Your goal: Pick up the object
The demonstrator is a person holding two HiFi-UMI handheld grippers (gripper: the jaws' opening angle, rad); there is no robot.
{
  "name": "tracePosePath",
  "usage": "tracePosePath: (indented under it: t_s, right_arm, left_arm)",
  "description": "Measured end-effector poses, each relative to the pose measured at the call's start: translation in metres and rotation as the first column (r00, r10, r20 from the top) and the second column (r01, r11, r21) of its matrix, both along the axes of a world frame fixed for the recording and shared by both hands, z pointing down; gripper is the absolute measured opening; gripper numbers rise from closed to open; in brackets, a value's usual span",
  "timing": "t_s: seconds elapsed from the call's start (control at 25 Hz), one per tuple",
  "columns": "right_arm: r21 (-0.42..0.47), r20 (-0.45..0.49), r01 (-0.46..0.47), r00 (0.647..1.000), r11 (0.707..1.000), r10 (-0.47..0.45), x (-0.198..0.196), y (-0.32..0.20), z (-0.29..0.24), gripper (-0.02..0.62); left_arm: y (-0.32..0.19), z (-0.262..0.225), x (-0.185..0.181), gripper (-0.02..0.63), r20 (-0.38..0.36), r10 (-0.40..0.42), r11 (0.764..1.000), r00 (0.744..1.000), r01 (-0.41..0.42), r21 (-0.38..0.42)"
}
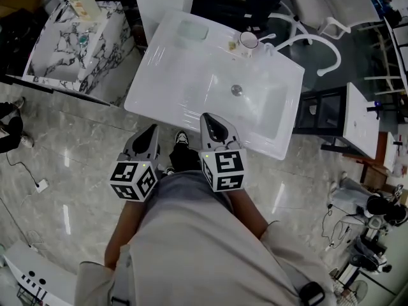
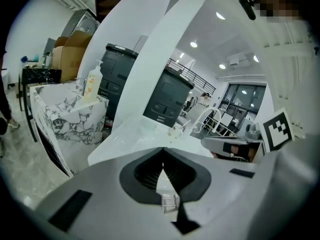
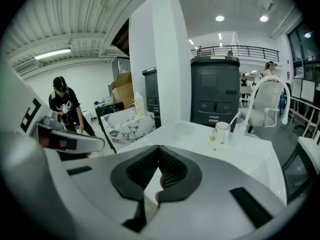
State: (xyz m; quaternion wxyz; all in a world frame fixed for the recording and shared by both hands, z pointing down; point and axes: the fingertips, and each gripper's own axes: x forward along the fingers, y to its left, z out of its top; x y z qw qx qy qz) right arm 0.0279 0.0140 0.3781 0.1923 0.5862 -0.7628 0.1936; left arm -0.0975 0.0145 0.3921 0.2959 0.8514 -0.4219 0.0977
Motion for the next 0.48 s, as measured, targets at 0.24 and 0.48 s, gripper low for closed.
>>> tracePosePath:
  t_s: [0.24,0.48]
  right_arm:
    - [0.009,0.012,0.004,1.000,1.000,-0.004,0.008,-0.021,-0.002,0.009]
    - [0.028,0.018,0.017,1.000,0.999,-0.018,0.019,-0.038,-0.006,0.009]
  left_arm:
    - [-0.021,-0.003,0.007,0.000,0.002,-0.007,1.000,1.000,0.007,0.010]
    - [-0.038,-0.007,0.017,0.000,0.006,-0.022,0.999,1.000,0.021,0.025]
